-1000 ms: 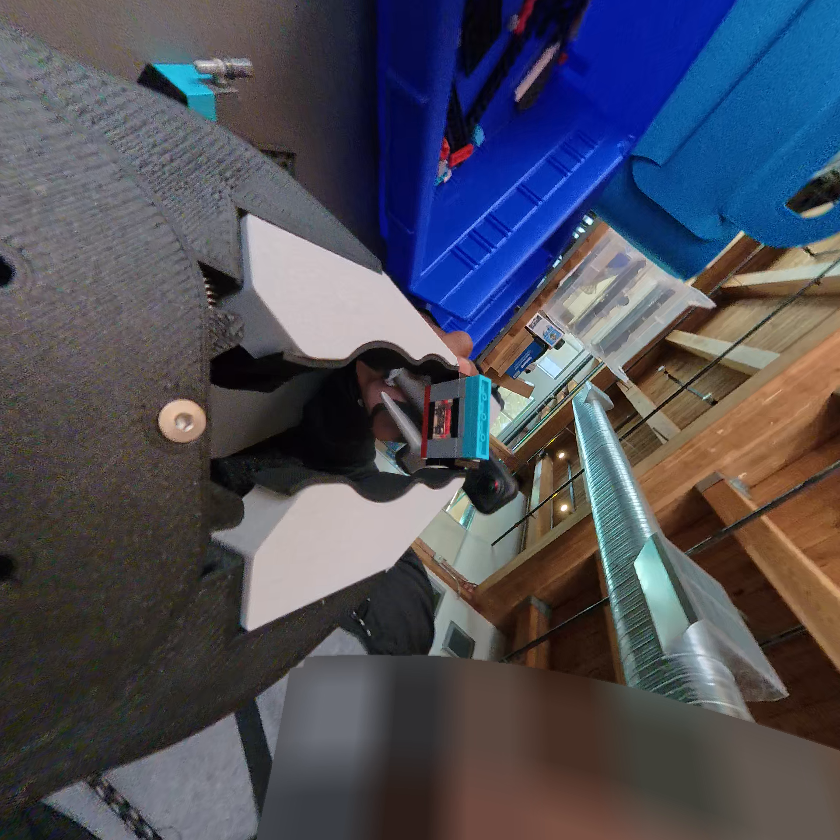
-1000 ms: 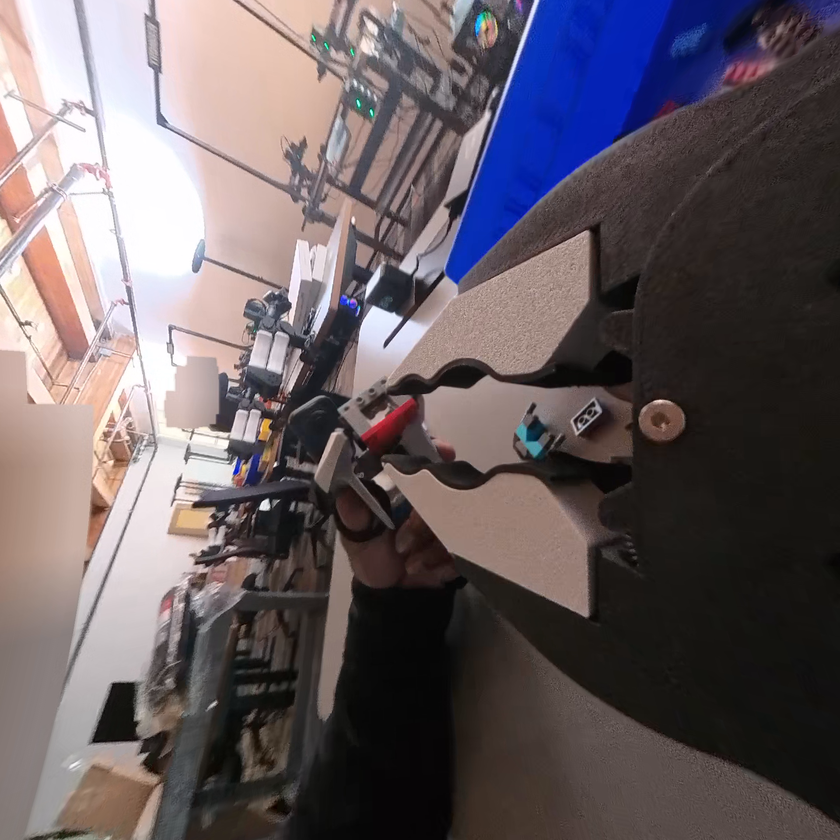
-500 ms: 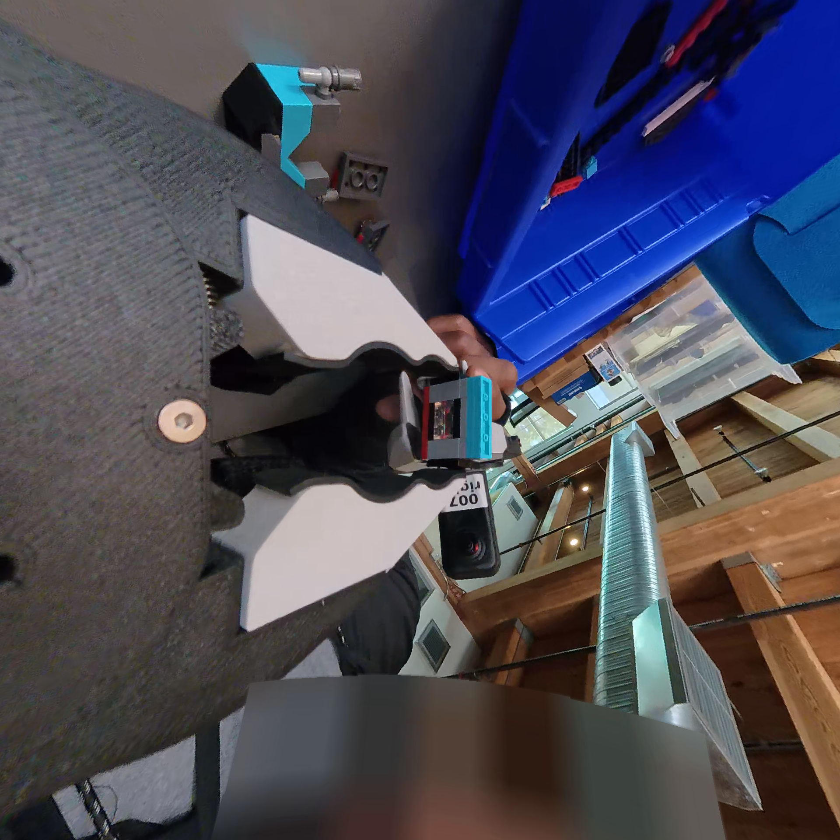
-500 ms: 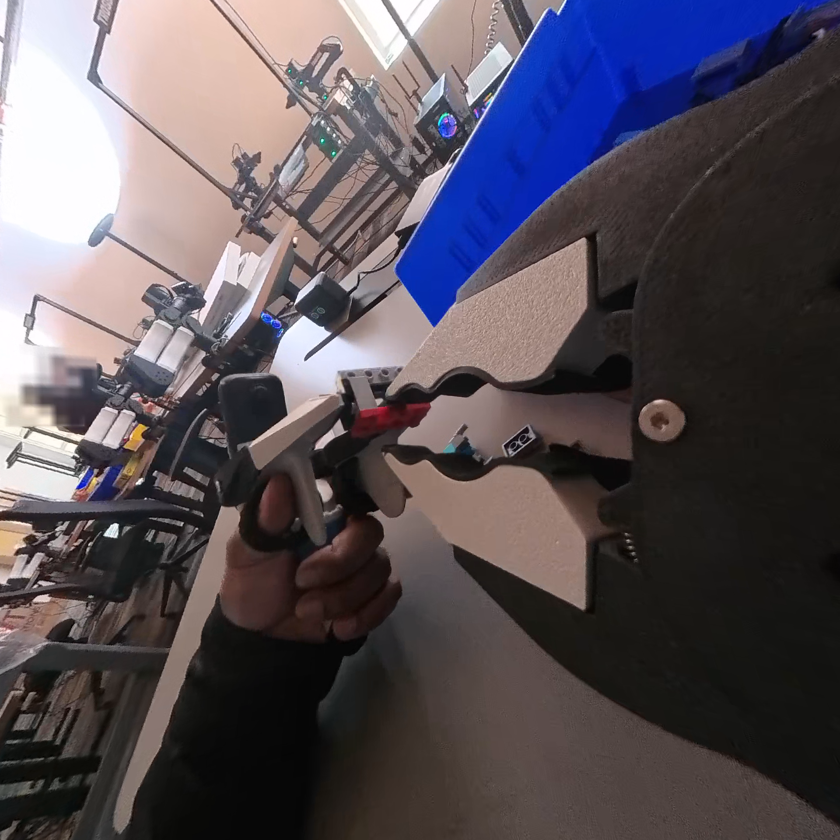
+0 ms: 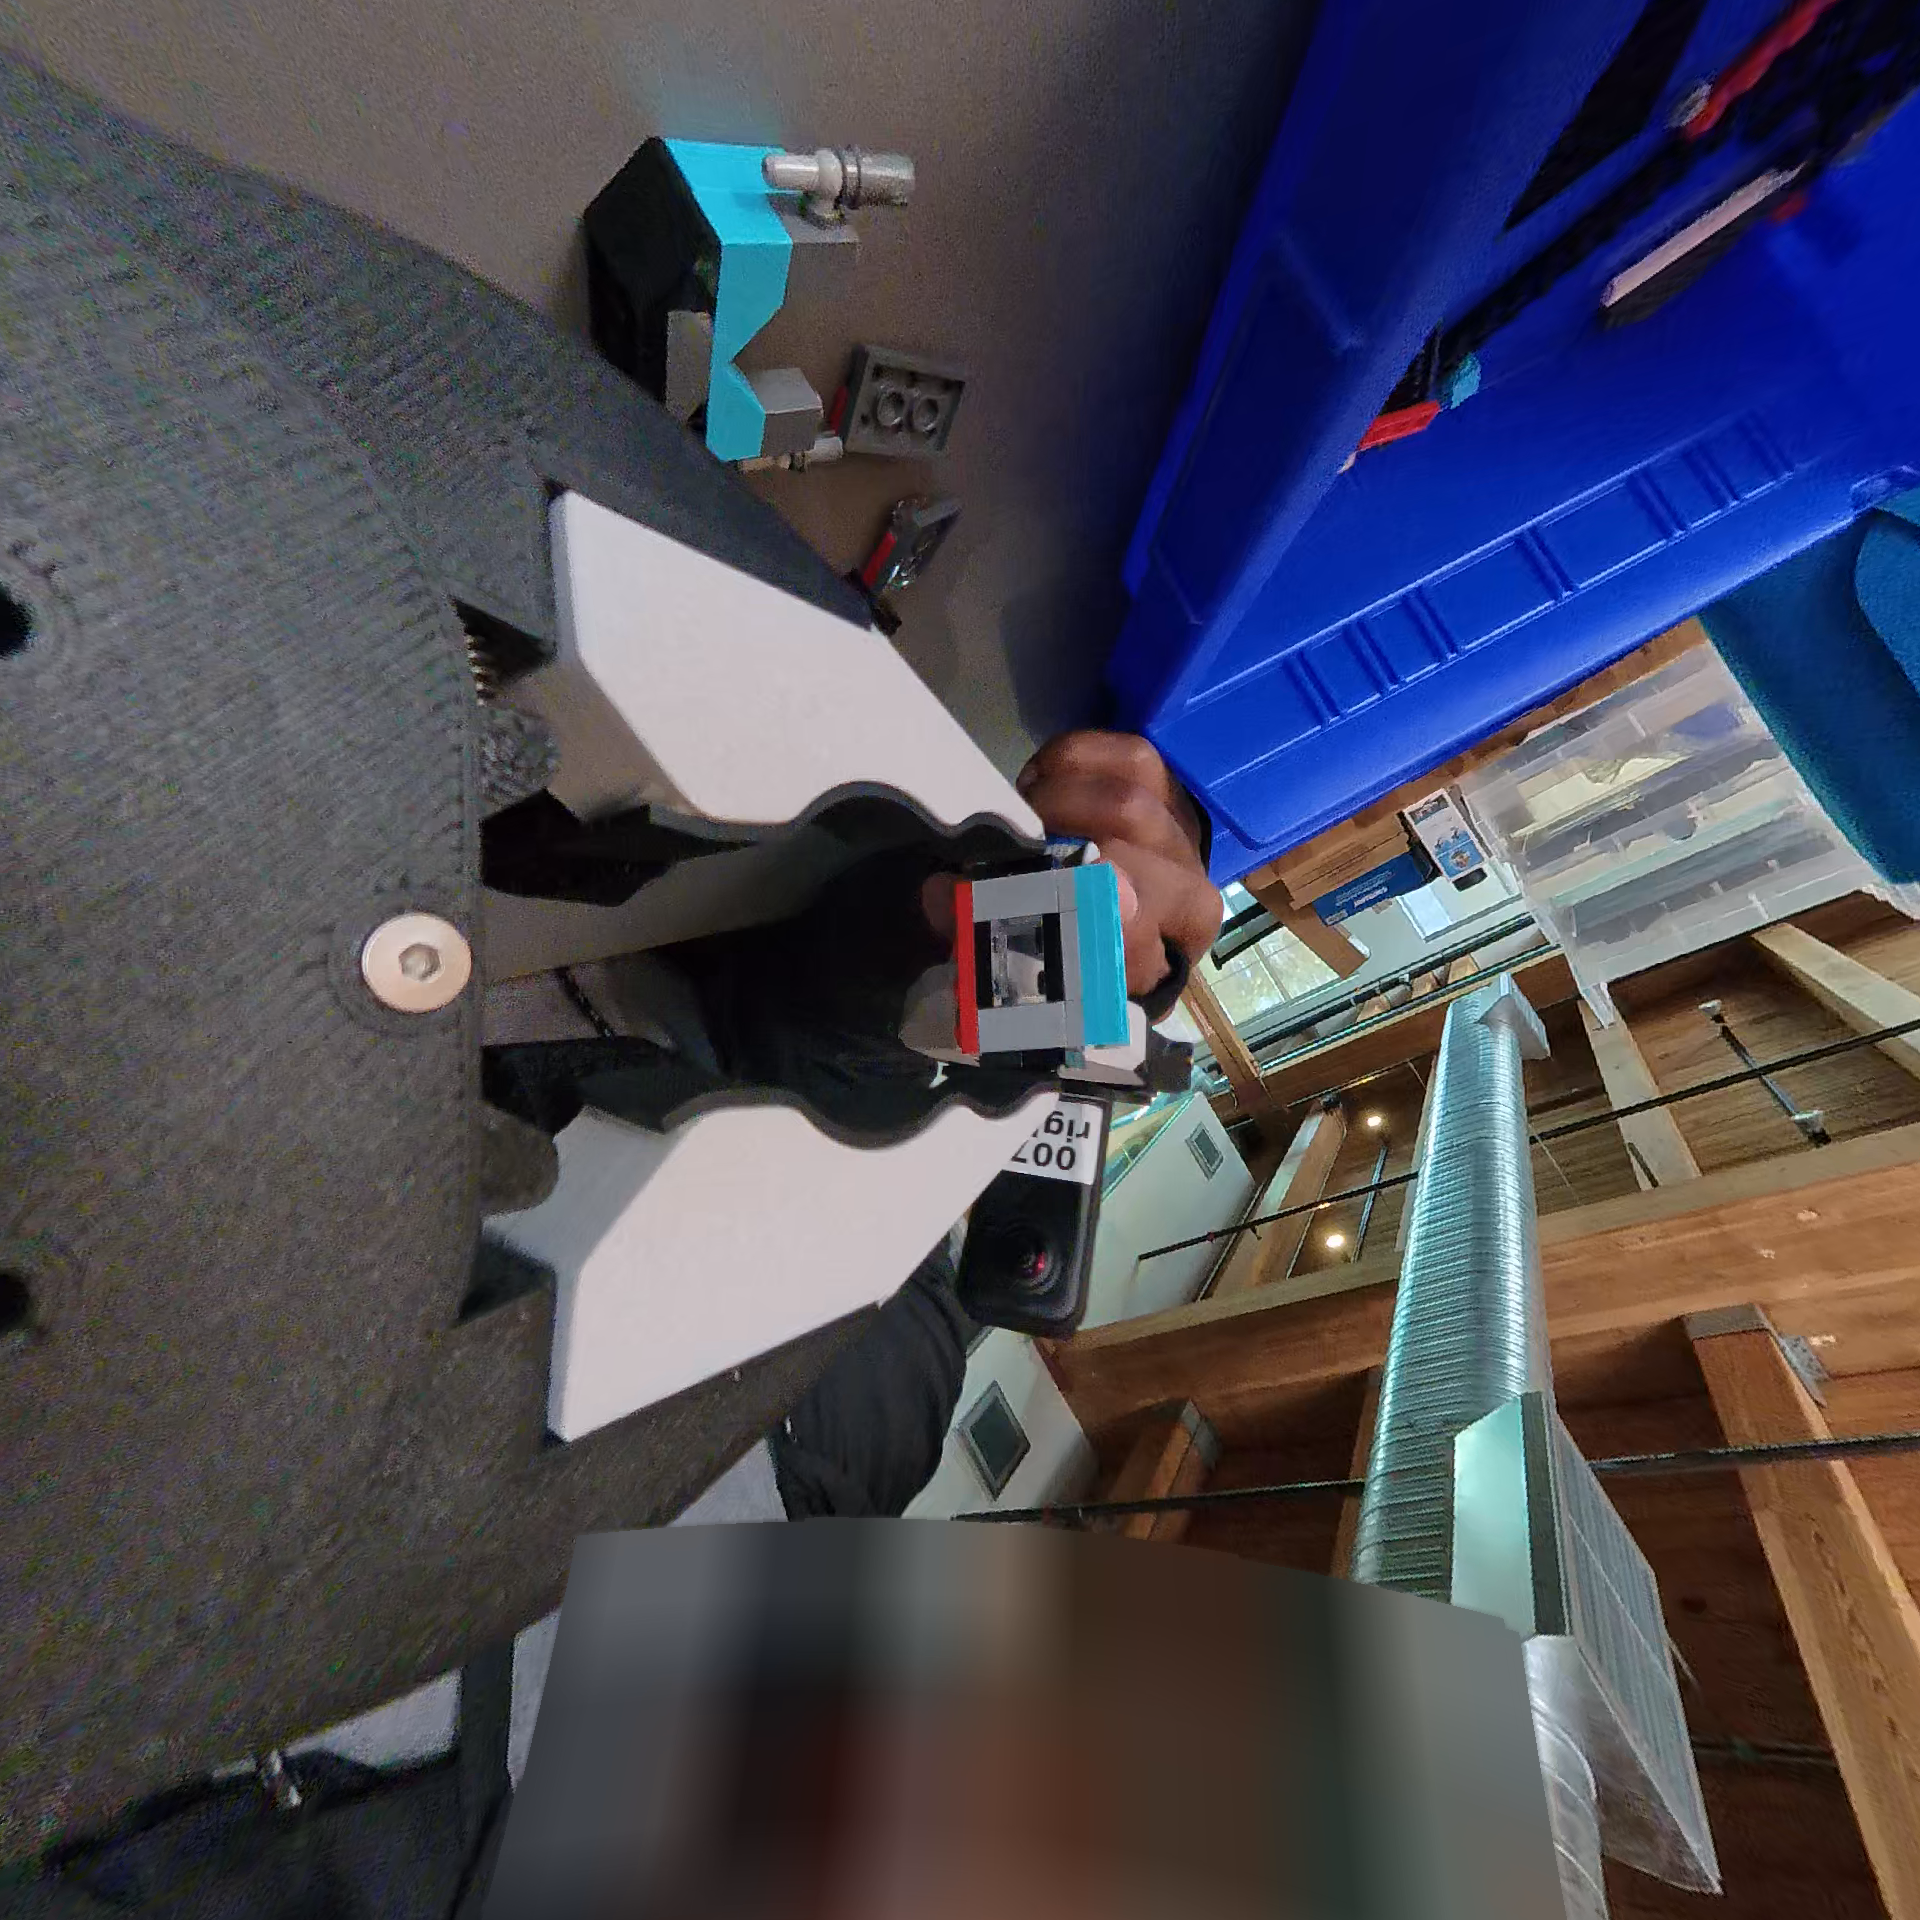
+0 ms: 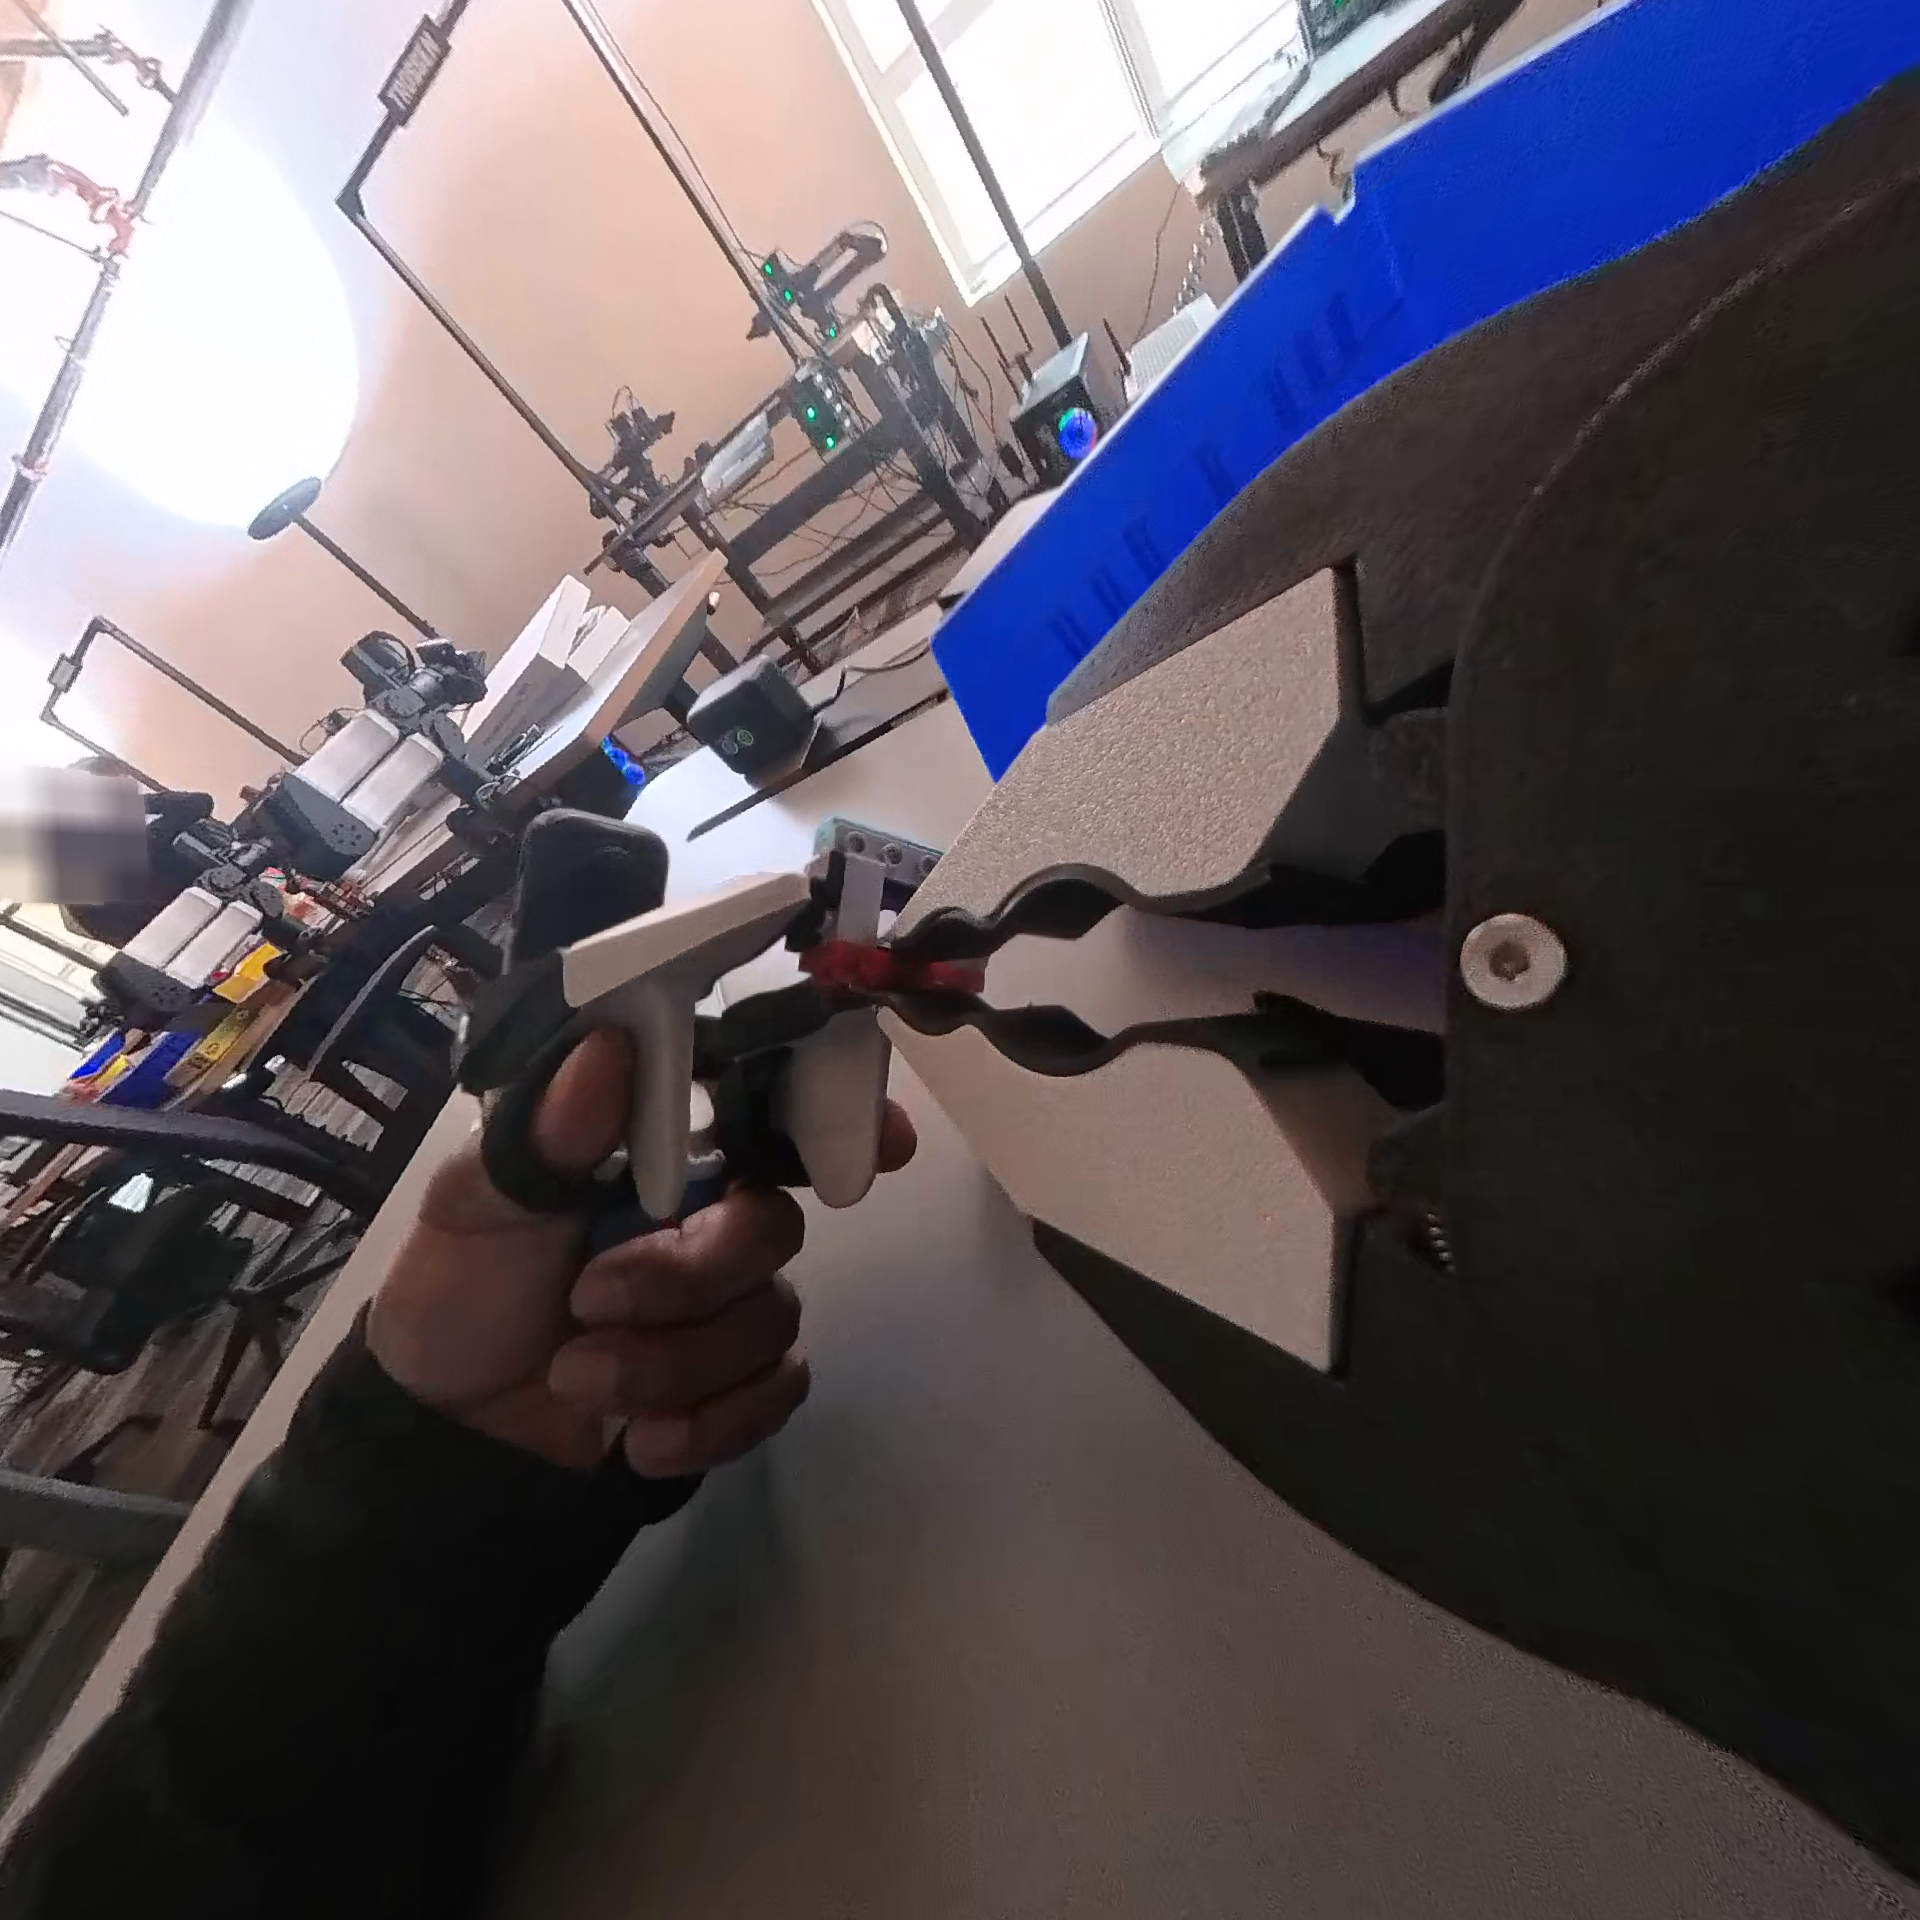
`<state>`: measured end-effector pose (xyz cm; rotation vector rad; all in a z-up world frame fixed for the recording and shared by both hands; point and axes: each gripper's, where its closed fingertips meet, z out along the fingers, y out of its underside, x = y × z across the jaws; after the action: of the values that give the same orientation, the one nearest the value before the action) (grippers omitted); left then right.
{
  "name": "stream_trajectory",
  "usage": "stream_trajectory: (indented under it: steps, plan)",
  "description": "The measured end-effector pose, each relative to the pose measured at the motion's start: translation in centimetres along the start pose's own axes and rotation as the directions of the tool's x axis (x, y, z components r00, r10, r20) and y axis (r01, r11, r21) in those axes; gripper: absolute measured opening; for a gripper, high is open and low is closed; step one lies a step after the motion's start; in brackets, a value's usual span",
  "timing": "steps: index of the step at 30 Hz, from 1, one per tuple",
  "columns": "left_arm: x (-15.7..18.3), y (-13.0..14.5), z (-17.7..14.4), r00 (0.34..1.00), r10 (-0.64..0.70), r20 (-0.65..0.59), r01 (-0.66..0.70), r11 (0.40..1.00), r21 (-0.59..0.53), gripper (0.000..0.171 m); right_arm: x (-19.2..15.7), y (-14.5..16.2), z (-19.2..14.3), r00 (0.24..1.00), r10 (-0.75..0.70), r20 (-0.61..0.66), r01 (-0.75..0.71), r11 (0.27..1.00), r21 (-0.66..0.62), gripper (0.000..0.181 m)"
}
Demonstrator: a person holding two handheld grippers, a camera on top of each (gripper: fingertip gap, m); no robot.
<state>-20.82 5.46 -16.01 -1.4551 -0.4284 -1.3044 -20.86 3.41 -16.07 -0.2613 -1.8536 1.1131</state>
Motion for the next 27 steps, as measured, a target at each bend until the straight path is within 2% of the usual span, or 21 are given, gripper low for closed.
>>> stream_trajectory:
  steps: [11,21,24,27]
  plan:
    - [-0.5,0.4,0.1,0.998,-0.068,0.012,0.068,0.998,-0.007,0.04,-0.6,0.4,0.0,0.965,-0.26,-0.043,0.257,0.964,-0.065,0.004]
    - [-1.1,0.7,0.1,0.993,-0.113,0.034,0.113,0.993,-0.013,0.039,-1.1,1.0,-0.1,0.894,-0.446,-0.045,0.439,0.891,-0.114,0.003]
    - [-0.9,0.5,0.1,0.997,-0.067,0.031,0.068,0.998,-0.009,0.04,-0.8,0.9,0.0,0.897,-0.438,-0.068,0.428,0.896,-0.123,0.004]
    - [0.0,0.0,0.0,0.998,0.063,0.02,-0.063,0.998,-0.015,0.04,-0.2,0.1,0.0,0.928,-0.355,-0.11,0.345,0.933,-0.099,0.006]
